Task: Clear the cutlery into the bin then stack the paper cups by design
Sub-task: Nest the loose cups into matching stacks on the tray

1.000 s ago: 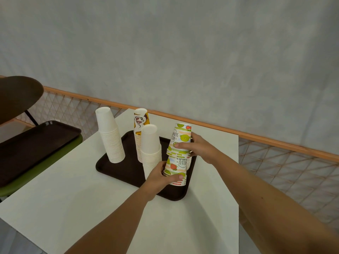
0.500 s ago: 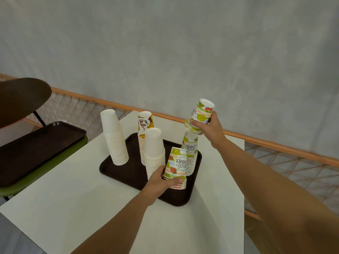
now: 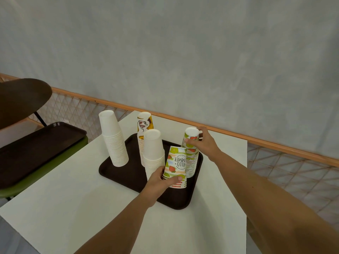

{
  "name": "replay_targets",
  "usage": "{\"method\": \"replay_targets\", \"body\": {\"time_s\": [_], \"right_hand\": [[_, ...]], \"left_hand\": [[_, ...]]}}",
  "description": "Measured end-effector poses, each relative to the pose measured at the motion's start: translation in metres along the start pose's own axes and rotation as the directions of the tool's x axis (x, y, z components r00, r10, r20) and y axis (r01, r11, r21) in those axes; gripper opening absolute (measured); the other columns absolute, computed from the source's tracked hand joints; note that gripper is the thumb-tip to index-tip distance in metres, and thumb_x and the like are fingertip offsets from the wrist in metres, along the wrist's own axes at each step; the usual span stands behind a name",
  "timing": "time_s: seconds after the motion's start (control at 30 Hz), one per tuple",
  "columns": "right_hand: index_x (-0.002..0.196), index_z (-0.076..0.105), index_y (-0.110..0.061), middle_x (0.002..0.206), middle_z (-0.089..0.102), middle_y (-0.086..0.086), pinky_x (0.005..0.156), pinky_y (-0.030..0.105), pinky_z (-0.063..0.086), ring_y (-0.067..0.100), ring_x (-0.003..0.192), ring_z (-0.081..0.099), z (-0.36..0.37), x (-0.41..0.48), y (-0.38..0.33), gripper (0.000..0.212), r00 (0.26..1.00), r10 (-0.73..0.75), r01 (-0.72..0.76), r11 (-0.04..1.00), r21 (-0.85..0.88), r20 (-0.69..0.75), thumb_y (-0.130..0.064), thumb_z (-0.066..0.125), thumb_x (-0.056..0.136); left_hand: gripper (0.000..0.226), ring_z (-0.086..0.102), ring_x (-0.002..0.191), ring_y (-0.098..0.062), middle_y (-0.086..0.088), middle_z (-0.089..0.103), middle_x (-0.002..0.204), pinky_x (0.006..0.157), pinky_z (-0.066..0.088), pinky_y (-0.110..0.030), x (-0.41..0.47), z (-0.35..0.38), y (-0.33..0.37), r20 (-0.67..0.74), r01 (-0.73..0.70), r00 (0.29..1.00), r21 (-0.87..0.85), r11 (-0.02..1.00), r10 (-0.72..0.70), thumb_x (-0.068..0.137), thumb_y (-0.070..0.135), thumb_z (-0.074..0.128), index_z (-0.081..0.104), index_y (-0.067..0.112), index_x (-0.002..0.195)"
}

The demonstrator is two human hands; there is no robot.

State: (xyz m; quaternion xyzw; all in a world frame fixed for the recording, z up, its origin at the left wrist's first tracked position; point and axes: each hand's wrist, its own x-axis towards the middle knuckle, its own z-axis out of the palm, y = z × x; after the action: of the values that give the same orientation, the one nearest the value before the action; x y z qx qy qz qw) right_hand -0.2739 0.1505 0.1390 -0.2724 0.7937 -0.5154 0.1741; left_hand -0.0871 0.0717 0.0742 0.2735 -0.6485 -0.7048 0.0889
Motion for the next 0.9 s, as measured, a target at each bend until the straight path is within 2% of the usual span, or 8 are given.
{"method": "replay_targets", "body": {"time_s": [0.17,0.27,0.33,0.4,0.5,0.6,0.73,0.9], "right_hand": [[0.135,0.037,-0.018,0.126,0.05,0.008,0.086,0.029,0.04,0.021,0.113,0.048,-0.01,-0.009,-0.003,0.067,0.997,-0.03,0.029,0.999,-0.026,-0.064,-0.033,0.073,0.079],[0.131,0.042,-0.019,0.118,0.052,0.005,0.081,0.027,0.041,0.017,0.105,0.05,-0.016,-0.02,-0.011,0.059,0.987,-0.094,0.09,0.995,-0.037,-0.128,-0.035,0.07,0.082],[0.127,0.045,-0.02,0.109,0.055,0.002,0.075,0.025,0.044,0.016,0.098,0.054,-0.019,-0.03,-0.017,0.052,0.993,-0.096,0.095,0.995,-0.015,-0.064,-0.037,0.067,0.083],[0.124,0.047,-0.022,0.106,0.056,0.0,0.078,0.027,0.05,0.017,0.098,0.058,-0.021,-0.04,-0.02,0.049,0.995,-0.059,0.058,0.998,0.013,0.078,-0.041,0.066,0.083],[0.129,0.045,-0.025,0.113,0.058,-0.001,0.091,0.039,0.053,0.018,0.106,0.06,-0.024,-0.049,-0.021,0.057,0.96,0.011,-0.002,0.999,-0.034,0.279,-0.047,0.066,0.08],[0.127,0.049,-0.025,0.116,0.063,-0.004,0.09,0.042,0.054,0.018,0.107,0.062,-0.026,-0.051,-0.024,0.053,0.93,0.025,-0.02,1.0,-0.015,0.366,-0.041,0.069,0.081],[0.125,0.051,-0.025,0.116,0.066,-0.002,0.088,0.045,0.054,0.019,0.106,0.064,-0.034,-0.048,-0.032,0.055,0.928,0.016,-0.03,0.999,0.031,0.372,-0.035,0.075,0.076],[0.126,0.049,-0.027,0.116,0.064,0.0,0.079,0.042,0.057,0.02,0.103,0.064,-0.044,-0.039,-0.048,0.056,0.949,-0.003,-0.027,0.996,0.091,0.316,-0.029,0.075,0.076]], "left_hand": [[0.048,0.061,0.108,-0.011,0.004,0.065,0.116,0.08,0.049,-0.018,0.0,0.008,0.007,0.009,-0.022,1.0,-0.018,1.0,0.022,0.078,0.019,0.073,0.053,0.021,0.121],[0.043,0.062,0.106,-0.009,0.005,0.066,0.115,0.077,0.048,-0.015,-0.001,0.014,0.013,0.004,-0.046,0.999,-0.02,0.999,0.046,0.077,0.019,0.074,0.054,0.024,0.115],[0.039,0.063,0.1,-0.004,0.008,0.067,0.109,0.07,0.05,-0.012,-0.002,0.018,0.02,-0.003,-0.068,0.998,-0.023,0.997,0.068,0.077,0.018,0.074,0.055,0.025,0.111],[0.039,0.063,0.096,-0.002,0.009,0.067,0.106,0.066,0.049,-0.01,-0.003,0.023,0.027,-0.013,-0.099,0.995,-0.027,0.995,0.099,0.078,0.018,0.074,0.055,0.024,0.111],[0.048,0.063,0.101,-0.006,0.005,0.066,0.113,0.072,0.05,-0.014,-0.002,0.03,0.038,-0.027,-0.147,0.989,-0.009,0.989,0.147,0.077,0.02,0.075,0.054,0.02,0.119],[0.055,0.061,0.106,-0.011,0.004,0.063,0.116,0.083,0.05,-0.02,0.0,0.037,0.049,-0.042,-0.19,0.981,0.03,0.981,0.191,0.076,0.022,0.075,0.05,0.019,0.125],[0.057,0.061,0.109,-0.014,0.002,0.064,0.115,0.094,0.05,-0.033,0.003,0.042,0.066,-0.042,-0.257,0.965,0.085,0.963,0.261,0.074,0.021,0.077,0.051,0.019,0.124],[0.057,0.061,0.108,-0.015,0.003,0.064,0.114,0.096,0.049,-0.036,0.015,0.045,0.093,-0.039,-0.311,0.947,0.129,0.942,0.318,0.072,0.021,0.078,0.051,0.02,0.122]]}}
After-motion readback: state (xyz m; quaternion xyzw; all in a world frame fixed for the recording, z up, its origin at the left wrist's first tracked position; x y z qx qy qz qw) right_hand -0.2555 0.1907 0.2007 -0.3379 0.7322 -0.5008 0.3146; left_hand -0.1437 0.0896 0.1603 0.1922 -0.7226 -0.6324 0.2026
